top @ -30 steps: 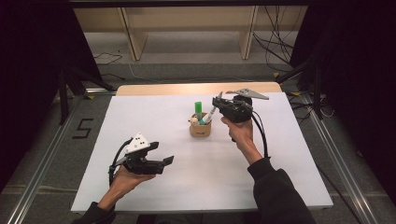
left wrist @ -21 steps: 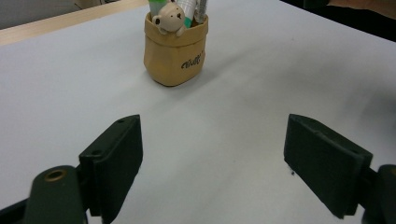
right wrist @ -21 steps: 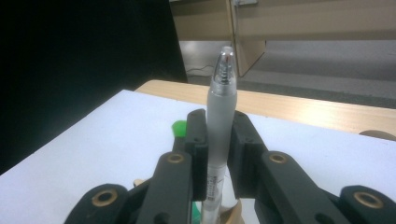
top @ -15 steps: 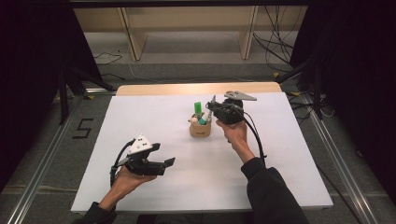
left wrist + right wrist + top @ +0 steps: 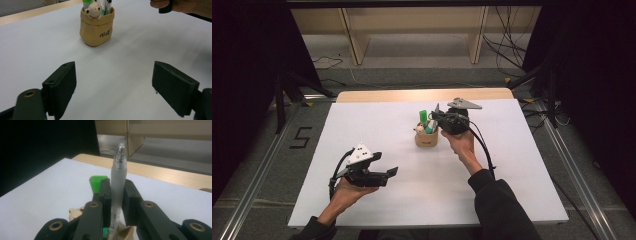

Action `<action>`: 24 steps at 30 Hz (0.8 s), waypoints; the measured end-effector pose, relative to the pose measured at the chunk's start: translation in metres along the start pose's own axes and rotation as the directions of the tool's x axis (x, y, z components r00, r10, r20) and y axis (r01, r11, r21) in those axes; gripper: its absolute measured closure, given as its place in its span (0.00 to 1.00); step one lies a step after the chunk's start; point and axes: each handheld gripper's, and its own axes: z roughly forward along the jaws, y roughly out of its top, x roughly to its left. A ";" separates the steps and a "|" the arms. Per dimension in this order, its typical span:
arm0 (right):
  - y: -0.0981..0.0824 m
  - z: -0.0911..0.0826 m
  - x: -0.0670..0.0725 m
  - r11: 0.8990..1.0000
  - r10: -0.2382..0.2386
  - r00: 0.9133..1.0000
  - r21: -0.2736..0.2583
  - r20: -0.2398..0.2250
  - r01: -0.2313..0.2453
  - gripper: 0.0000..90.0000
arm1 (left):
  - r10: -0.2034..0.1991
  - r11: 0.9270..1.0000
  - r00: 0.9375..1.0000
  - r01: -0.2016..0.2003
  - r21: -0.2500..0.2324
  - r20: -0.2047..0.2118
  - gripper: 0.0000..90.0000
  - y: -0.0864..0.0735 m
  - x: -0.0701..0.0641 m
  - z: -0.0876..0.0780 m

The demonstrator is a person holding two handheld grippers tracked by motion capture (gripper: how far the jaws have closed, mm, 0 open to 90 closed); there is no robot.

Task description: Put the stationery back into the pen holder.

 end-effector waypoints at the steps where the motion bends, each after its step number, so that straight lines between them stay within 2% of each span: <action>1: 0.000 0.000 0.001 1.000 -0.012 1.000 0.002 0.001 0.012 0.89 | 0.002 1.000 1.000 -0.002 0.001 0.000 0.21 0.000 0.000 0.000; 6: -0.004 0.000 0.007 0.997 -0.072 0.997 0.035 0.006 0.072 0.89 | 0.000 1.000 1.000 0.000 0.005 0.002 0.21 0.000 -0.001 0.001; 9: -0.010 0.005 0.007 0.996 -0.073 0.997 0.060 0.015 0.072 0.89 | 0.000 1.000 1.000 0.000 0.004 0.000 0.21 0.000 0.000 0.001; 13: -0.013 0.006 0.006 0.997 -0.052 0.999 0.066 0.006 0.051 0.86 | 0.001 1.000 1.000 -0.001 0.005 -0.002 0.21 -0.001 0.001 0.001; 16: -0.010 0.003 0.003 0.998 -0.028 0.999 0.061 -0.016 0.029 0.69 | 0.002 1.000 1.000 -0.002 0.004 -0.004 0.21 0.000 0.001 0.000; 21: -0.004 -0.011 -0.002 0.999 0.009 0.999 0.042 -0.039 -0.007 0.54 | -0.009 1.000 1.000 0.009 -0.009 -0.009 0.21 0.000 0.003 -0.001; 24: -0.003 -0.023 -0.005 1.000 0.018 0.999 0.014 -0.045 -0.018 0.49 | -0.007 1.000 1.000 0.007 -0.014 -0.011 0.21 0.000 0.003 -0.002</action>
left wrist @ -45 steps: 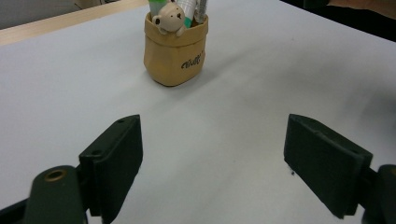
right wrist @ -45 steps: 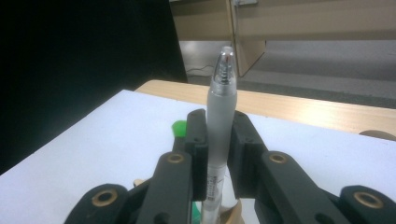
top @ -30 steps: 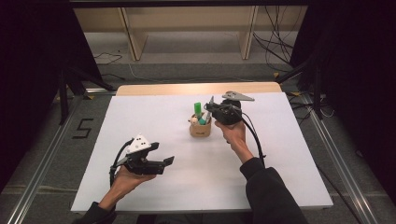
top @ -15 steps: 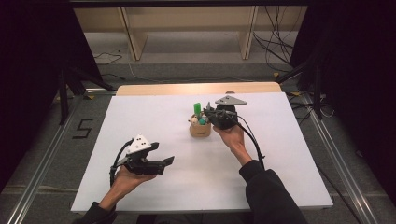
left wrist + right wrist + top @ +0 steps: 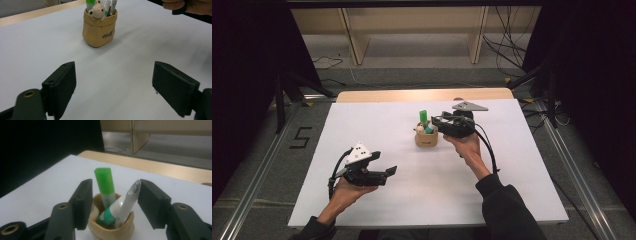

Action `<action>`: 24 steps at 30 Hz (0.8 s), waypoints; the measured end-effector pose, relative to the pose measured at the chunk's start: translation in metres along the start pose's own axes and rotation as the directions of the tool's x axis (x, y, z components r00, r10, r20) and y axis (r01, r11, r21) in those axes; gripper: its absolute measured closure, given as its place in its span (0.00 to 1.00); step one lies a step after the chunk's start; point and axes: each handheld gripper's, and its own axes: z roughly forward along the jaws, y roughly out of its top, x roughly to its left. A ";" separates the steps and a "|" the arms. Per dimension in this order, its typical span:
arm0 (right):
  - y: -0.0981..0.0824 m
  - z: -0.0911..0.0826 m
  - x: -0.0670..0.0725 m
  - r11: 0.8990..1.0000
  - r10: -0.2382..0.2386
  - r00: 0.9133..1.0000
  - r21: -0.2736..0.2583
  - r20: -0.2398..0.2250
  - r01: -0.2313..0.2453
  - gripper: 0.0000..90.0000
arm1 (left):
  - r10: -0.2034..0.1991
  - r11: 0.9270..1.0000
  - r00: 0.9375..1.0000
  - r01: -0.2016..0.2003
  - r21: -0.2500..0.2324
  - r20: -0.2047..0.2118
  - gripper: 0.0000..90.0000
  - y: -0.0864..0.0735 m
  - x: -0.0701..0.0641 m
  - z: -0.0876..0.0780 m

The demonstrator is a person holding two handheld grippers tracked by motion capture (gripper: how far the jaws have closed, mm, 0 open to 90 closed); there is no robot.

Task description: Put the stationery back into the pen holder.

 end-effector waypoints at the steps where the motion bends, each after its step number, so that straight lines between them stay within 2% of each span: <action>1: 0.000 -0.004 -0.001 1.000 0.005 1.000 -0.004 -0.003 -0.005 0.47 | -0.003 1.000 1.000 0.003 -0.003 -0.001 0.21 0.000 0.000 0.000; 7: 0.000 -0.024 -0.004 1.000 0.013 1.000 -0.027 -0.010 -0.013 0.42 | -0.011 1.000 1.000 0.011 -0.013 -0.005 0.21 0.000 0.002 -0.002; 13: -0.005 -0.037 -0.003 1.000 0.005 1.000 -0.007 -0.026 -0.005 0.36 | -0.018 1.000 1.000 0.018 -0.019 0.002 0.21 0.001 0.003 -0.003; 17: -0.009 -0.044 0.000 1.000 0.004 0.999 -0.006 -0.040 -0.004 0.34 | -0.036 0.999 0.999 0.037 -0.034 0.010 0.21 0.001 0.005 -0.004; 24: -0.018 -0.055 0.006 1.000 -0.018 0.998 0.012 -0.061 0.019 0.30 | -0.036 0.999 0.999 0.036 -0.041 0.009 0.21 0.001 0.007 -0.006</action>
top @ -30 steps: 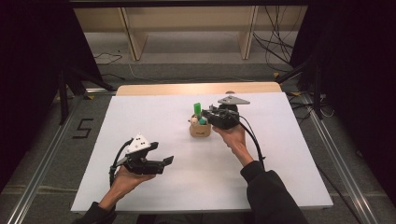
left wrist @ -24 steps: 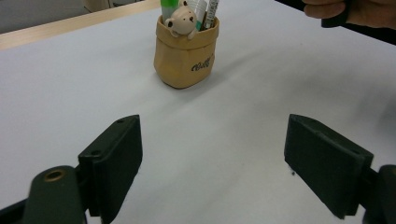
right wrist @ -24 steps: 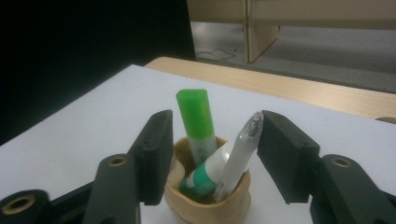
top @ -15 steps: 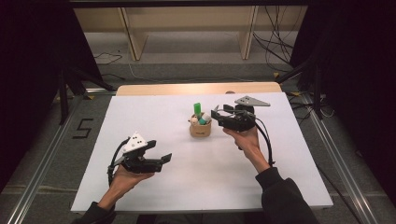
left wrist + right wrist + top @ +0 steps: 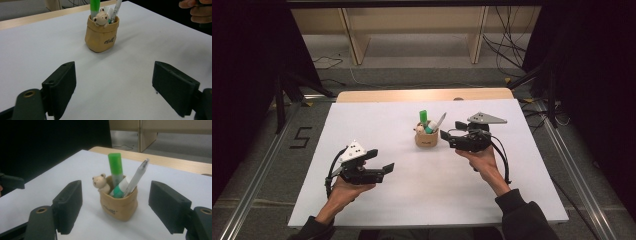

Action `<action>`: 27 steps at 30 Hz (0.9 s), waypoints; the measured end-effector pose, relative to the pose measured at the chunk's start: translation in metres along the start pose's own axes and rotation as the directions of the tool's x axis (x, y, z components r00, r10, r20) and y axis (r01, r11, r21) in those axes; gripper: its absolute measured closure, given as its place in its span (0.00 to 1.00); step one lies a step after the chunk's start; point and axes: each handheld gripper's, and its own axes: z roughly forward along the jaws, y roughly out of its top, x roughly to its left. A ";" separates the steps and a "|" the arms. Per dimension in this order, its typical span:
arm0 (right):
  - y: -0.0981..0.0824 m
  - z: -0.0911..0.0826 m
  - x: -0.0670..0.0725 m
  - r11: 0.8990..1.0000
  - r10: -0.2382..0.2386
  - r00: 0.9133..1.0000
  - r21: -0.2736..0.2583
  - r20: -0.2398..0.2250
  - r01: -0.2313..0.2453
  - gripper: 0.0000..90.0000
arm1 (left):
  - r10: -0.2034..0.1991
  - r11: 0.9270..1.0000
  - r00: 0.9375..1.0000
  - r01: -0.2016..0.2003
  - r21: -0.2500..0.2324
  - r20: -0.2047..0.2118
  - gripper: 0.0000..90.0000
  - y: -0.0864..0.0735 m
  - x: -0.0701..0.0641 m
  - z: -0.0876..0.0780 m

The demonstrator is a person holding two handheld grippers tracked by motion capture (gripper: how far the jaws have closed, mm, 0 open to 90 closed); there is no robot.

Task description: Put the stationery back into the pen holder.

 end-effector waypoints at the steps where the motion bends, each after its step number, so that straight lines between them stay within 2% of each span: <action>1: -0.001 -0.002 0.001 1.000 -0.002 1.000 0.000 -0.004 0.002 0.30 | -0.002 1.000 1.000 0.002 -0.001 0.000 0.21 0.000 0.000 0.000; 13: -0.020 -0.012 0.010 0.999 -0.014 0.999 0.031 -0.044 0.015 0.26 | -0.001 1.000 1.000 0.001 -0.003 0.003 0.21 0.000 -0.001 0.000; 27: -0.038 -0.032 0.020 0.999 -0.026 0.997 0.039 -0.076 0.029 0.24 | 0.001 1.000 1.000 -0.001 -0.015 0.025 0.21 -0.002 -0.002 -0.005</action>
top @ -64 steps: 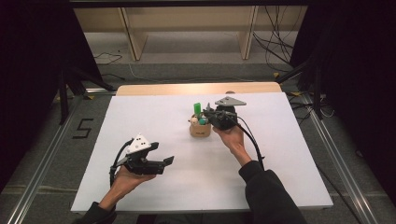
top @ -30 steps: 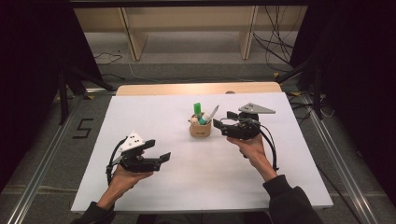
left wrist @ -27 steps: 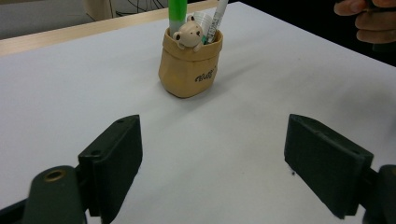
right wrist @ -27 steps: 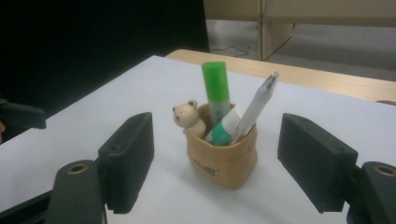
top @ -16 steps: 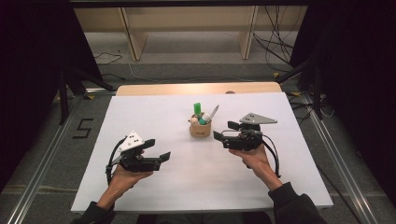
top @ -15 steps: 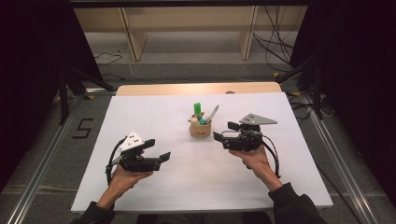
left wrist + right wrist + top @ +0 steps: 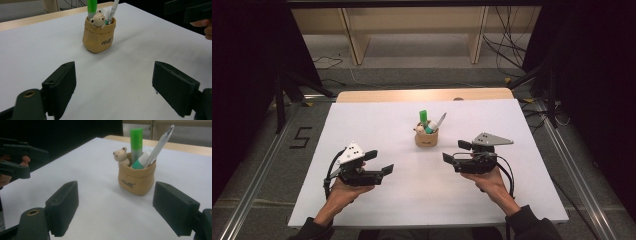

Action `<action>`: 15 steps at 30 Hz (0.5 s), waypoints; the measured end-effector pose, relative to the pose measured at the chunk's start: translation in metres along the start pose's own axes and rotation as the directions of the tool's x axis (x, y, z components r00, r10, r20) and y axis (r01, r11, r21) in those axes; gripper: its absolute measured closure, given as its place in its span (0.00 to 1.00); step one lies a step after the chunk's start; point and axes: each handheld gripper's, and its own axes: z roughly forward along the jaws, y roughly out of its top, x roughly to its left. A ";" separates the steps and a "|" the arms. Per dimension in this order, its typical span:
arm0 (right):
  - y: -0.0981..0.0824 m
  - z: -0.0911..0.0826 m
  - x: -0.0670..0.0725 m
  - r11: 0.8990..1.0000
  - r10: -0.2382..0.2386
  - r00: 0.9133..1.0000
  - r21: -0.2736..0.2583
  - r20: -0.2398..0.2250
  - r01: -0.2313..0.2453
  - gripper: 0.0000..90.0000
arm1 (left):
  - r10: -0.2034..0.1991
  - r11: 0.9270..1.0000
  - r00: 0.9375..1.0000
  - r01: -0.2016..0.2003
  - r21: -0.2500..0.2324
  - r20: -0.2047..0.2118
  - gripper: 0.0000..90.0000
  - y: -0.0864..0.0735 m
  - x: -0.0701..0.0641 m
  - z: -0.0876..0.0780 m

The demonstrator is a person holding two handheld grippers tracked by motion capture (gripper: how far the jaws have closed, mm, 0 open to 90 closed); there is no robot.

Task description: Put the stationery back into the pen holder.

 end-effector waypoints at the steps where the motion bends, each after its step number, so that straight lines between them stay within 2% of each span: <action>1: -0.002 -0.002 0.001 1.000 -0.001 1.000 0.001 -0.004 0.001 0.24 | -0.001 1.000 1.000 0.001 0.000 0.003 0.21 0.000 0.000 0.000; 15: -0.022 -0.017 0.004 1.000 -0.012 1.000 0.005 -0.004 0.012 0.23 | -0.002 1.000 1.000 0.002 0.003 0.026 0.21 -0.002 -0.004 -0.002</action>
